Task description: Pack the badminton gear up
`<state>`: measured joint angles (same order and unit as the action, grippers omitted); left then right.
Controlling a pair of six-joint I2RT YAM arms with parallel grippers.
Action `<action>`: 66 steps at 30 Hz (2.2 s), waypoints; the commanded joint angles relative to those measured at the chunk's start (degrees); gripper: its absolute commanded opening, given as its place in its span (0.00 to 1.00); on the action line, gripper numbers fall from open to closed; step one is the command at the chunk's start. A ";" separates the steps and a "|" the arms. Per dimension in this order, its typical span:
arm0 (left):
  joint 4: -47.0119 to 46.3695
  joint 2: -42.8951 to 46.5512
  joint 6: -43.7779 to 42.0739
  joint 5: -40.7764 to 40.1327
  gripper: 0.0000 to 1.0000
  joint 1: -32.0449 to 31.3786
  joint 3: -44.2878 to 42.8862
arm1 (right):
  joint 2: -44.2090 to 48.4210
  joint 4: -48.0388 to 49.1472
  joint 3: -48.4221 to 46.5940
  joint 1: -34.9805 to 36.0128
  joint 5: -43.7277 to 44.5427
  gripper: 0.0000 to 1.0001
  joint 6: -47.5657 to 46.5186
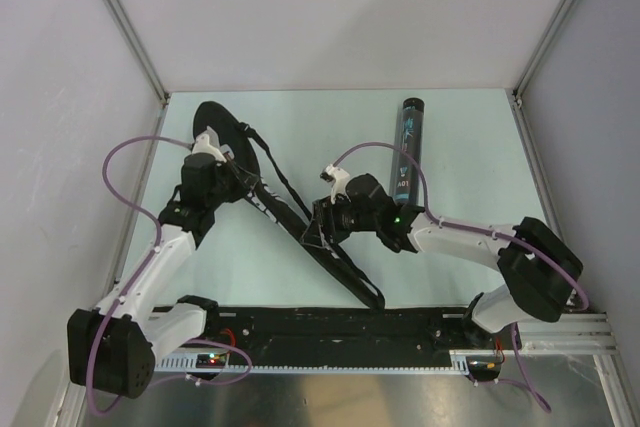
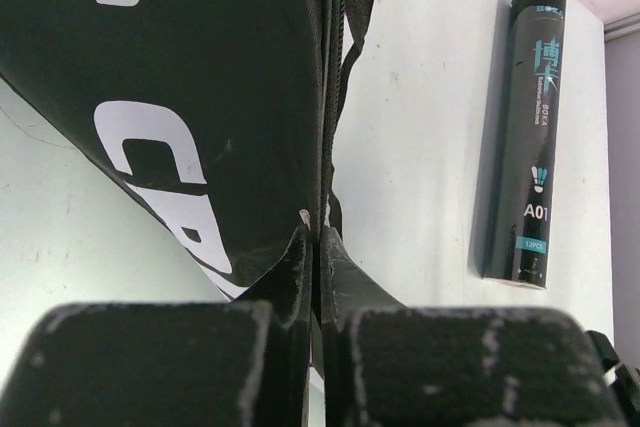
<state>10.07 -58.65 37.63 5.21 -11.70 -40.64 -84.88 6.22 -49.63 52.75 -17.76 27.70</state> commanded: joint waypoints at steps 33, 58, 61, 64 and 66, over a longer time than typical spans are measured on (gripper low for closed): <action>-6.01 4.06 3.28 1.55 0.00 0.14 3.82 | -0.02 11.12 4.63 -0.77 3.73 0.15 17.93; -6.94 4.85 4.51 2.38 0.00 0.13 5.66 | -1.64 23.36 10.24 1.78 6.42 0.47 32.57; -7.64 4.76 5.20 2.89 0.00 0.16 6.17 | -2.41 24.09 10.25 1.74 6.39 0.48 33.63; -8.15 4.81 5.72 3.29 0.00 0.15 6.57 | -3.44 25.41 10.25 1.77 6.11 0.52 35.07; -8.31 4.85 5.88 3.33 0.00 0.12 6.66 | -4.13 26.10 10.25 1.97 5.99 0.53 36.07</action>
<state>4.01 -55.07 42.26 6.31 -11.60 -34.46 -87.55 28.21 -39.44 54.39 -12.38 61.36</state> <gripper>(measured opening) 0.015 0.522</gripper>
